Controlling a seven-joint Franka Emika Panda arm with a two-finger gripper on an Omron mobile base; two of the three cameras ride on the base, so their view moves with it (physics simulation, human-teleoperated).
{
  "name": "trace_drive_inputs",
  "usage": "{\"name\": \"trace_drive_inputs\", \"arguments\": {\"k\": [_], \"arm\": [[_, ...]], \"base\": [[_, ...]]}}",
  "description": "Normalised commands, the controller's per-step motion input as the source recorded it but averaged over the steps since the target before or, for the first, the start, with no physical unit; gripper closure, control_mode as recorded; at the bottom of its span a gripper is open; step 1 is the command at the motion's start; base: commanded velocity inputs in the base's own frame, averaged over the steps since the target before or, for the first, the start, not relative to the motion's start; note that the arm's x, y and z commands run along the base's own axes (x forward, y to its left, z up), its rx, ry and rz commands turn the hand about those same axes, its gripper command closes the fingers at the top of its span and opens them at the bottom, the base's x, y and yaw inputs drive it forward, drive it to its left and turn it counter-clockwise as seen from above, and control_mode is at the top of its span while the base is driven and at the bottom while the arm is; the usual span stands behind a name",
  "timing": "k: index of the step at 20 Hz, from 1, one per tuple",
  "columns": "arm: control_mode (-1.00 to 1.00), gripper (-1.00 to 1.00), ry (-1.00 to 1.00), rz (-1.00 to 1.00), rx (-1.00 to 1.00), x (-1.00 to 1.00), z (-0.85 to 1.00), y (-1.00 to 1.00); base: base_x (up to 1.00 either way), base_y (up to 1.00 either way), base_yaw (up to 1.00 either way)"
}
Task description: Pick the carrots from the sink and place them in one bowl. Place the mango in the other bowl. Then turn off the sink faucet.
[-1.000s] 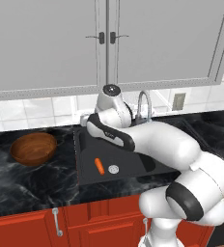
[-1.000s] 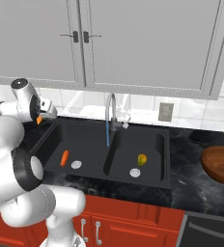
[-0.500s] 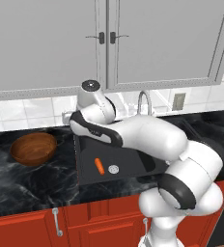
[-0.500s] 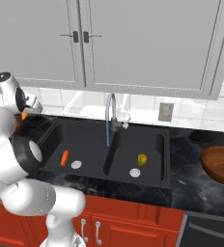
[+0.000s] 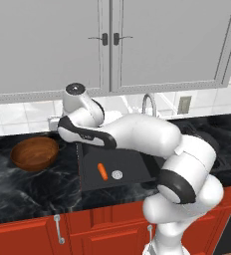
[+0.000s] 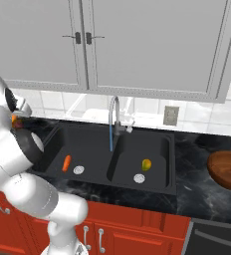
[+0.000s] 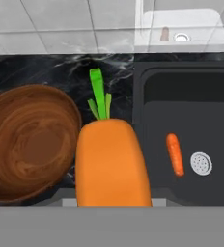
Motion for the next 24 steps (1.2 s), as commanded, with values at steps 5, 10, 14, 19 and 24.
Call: {"name": "trace_drive_inputs", "arguments": {"k": [5, 10, 14, 19, 24], "arm": [[-1.0, 1.0, 0.06, 0.0, 0.0, 0.0, 0.0, 0.49], [-1.0, 1.0, 0.08, 0.0, 0.0, 0.0, 0.0, 0.39], [-1.0, 1.0, 0.05, 0.0, 0.03, 0.09, -0.09, 0.23], [-1.0, 1.0, 0.0, 0.0, 0.0, 0.18, -0.26, 0.06], [-1.0, 1.0, -0.04, -0.04, 0.0, 0.18, -0.12, 0.0]], "base": [[0.0, 0.0, 0.0], [0.0, 0.0, 0.0], [0.0, 0.0, 0.0], [0.0, 0.0, 0.0], [0.0, 0.0, 0.0]]}}
